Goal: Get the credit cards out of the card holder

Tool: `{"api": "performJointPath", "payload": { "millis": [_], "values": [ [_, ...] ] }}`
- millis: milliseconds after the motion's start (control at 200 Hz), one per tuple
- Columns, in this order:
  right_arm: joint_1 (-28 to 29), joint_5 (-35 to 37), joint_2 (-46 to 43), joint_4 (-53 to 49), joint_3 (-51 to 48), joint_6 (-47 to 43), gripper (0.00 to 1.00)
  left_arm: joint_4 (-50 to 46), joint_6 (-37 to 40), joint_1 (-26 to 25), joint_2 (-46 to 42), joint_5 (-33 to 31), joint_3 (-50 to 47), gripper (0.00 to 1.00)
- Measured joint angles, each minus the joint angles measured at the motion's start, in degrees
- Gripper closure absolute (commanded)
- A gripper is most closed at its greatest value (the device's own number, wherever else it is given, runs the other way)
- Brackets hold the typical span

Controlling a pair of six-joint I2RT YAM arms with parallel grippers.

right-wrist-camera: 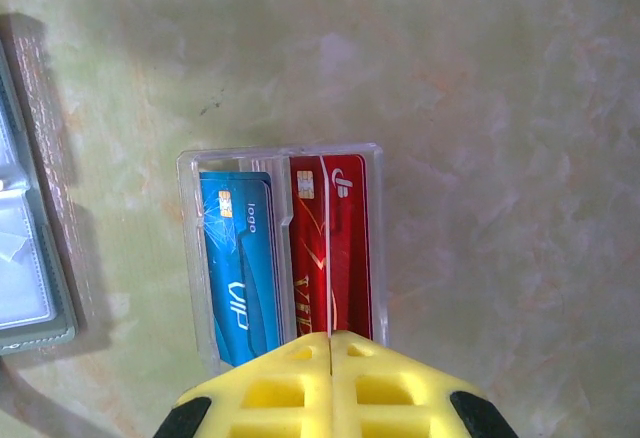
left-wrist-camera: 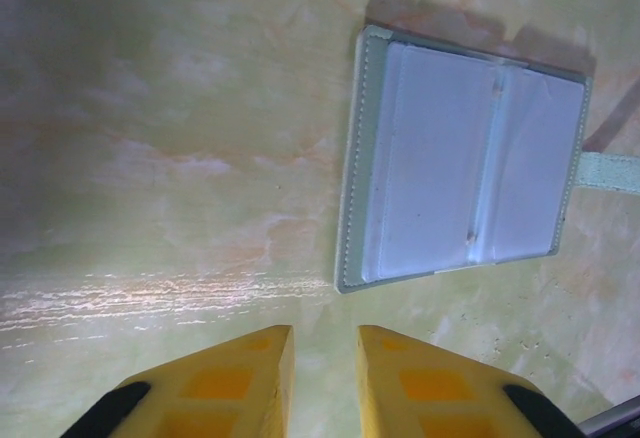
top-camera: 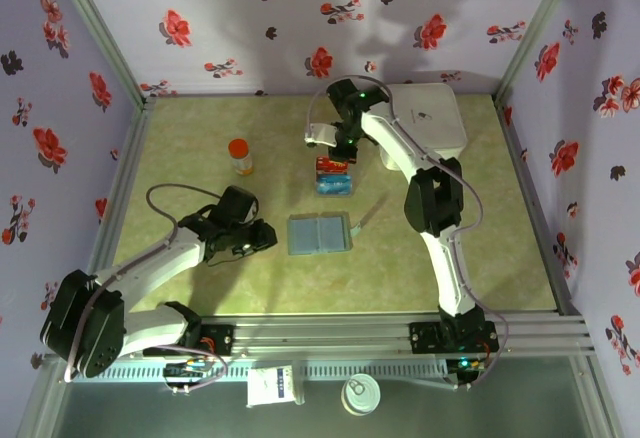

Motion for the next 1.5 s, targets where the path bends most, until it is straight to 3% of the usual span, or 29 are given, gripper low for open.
{"api": "performJointPath", "payload": {
  "millis": [170,475,560,690,820,945,1025,1080,1145,1500],
  "values": [
    [0.0,0.04,0.0,0.44,0.17,0.13,0.81,-0.79,-0.17,0.0,-1.05,-0.22,-0.31,0.76],
    [-0.22,0.55,-0.22,3.48,-0.52,2.03,0.73,-1.97,0.07,0.33,-1.44,-1.33,-0.28,0.72],
    [-0.28,0.96,-1.51,5.95,-3.48,3.5,0.69,-2.91,0.52,0.83,-1.73,-2.12,0.0,0.64],
    [-0.37,2.62,-5.09,11.13,-10.69,7.17,0.61,-4.76,2.27,1.99,-1.79,-4.26,1.79,0.43],
    [-0.37,5.16,-10.23,17.42,-19.21,11.76,0.46,-5.66,4.72,3.26,-1.84,-7.15,3.76,0.32],
    [-0.37,6.84,-16.33,23.71,-27.91,16.9,0.25,-5.84,7.06,4.76,-1.86,-9.7,4.24,0.19],
    [-0.37,7.32,-20.59,27.87,-33.59,19.8,0.22,-5.95,7.98,5.75,-1.86,-10.97,4.24,0.11],
    [-0.37,7.65,-23.74,30.6,-37.68,22.71,0.01,-5.92,9.01,6.34,-1.86,-11.76,4.24,0.06],
    [-0.37,8.04,-27.19,33.73,-42.34,25.31,0.01,-5.81,9.73,6.91,-1.86,-12.48,4.24,0.01],
    [-1.55,16.41,-40.22,47.84,-65.18,38.56,0.01,-5.86,15.41,9.79,0.66,-22.1,7.34,0.0]
  ]
}}
